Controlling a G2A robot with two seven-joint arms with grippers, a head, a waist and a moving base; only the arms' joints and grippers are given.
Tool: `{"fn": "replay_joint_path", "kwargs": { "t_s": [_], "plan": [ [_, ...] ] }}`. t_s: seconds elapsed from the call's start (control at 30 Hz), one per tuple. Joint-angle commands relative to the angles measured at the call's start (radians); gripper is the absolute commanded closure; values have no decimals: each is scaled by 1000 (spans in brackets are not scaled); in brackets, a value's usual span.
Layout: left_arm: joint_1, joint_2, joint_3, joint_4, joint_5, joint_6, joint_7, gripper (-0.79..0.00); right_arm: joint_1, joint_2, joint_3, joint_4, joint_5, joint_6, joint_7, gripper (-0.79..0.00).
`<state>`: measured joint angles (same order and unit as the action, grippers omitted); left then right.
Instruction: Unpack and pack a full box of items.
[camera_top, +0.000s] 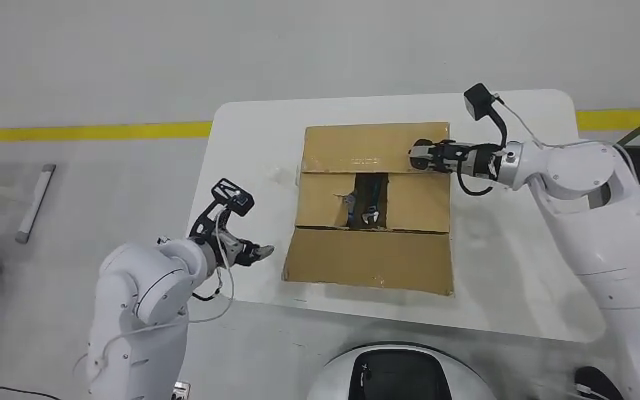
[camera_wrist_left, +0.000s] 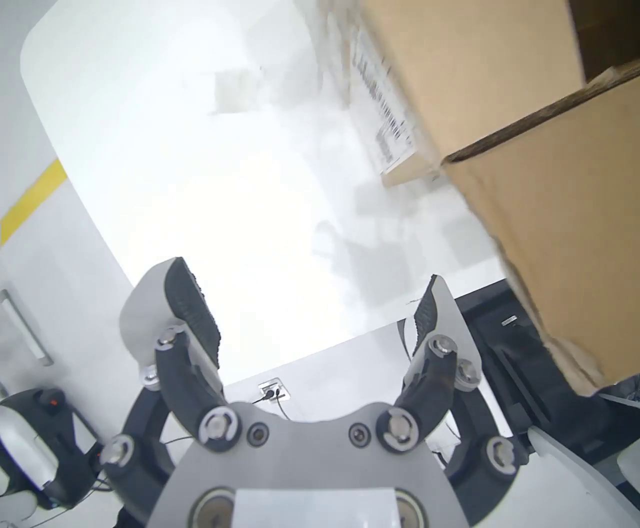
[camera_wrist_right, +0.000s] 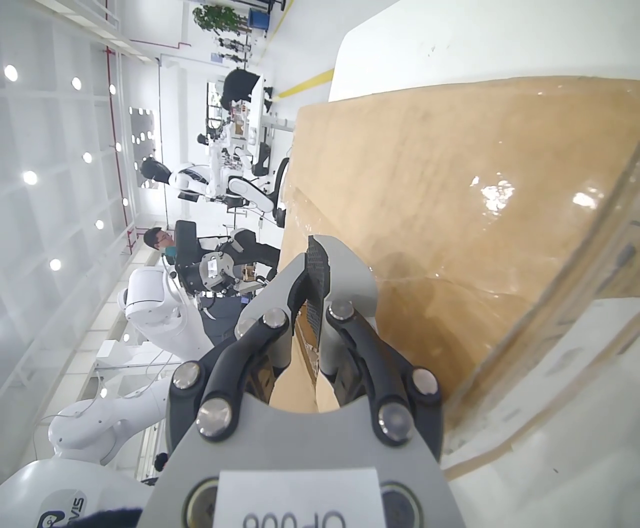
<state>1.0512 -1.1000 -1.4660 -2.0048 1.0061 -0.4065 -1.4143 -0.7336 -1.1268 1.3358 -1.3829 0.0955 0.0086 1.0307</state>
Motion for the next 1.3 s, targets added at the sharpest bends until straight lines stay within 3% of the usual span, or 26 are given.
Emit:
{"fn": "replay_joint_path", "kwargs": {
  "t_s": [0.0, 0.17, 0.43, 0.6, 0.9, 1.07, 1.27],
  "plan": [
    [25, 19, 21, -1, 15, -21, 22, -785, 0, 1, -2, 0, 2, 1, -1, 0],
    [51, 53, 73, -24, -74, -33, 34, -785, 2, 3, -10, 4, 7, 4, -8, 0],
    [-14, 99, 88, 2, -186, -69, 70, -785, 5, 7, -19, 4, 15, 6, -15, 0],
    [-62, 101, 102, 18, -248, -39, 107, -785, 2, 9, -20, 4, 35, 10, -26, 0],
    [-165, 85, 188, 93, -139, 117, 264, -785, 27, 12, 2, -6, 98, 15, -54, 0],
    [-224, 70, 260, 164, -74, 190, 345, -785, 34, 28, 5, -122, -115, -37, -100, 0],
    [-278, 45, 347, 224, -17, 339, 406, -785, -34, 44, -29, -348, -430, -85, -178, 0]
  ]
}}
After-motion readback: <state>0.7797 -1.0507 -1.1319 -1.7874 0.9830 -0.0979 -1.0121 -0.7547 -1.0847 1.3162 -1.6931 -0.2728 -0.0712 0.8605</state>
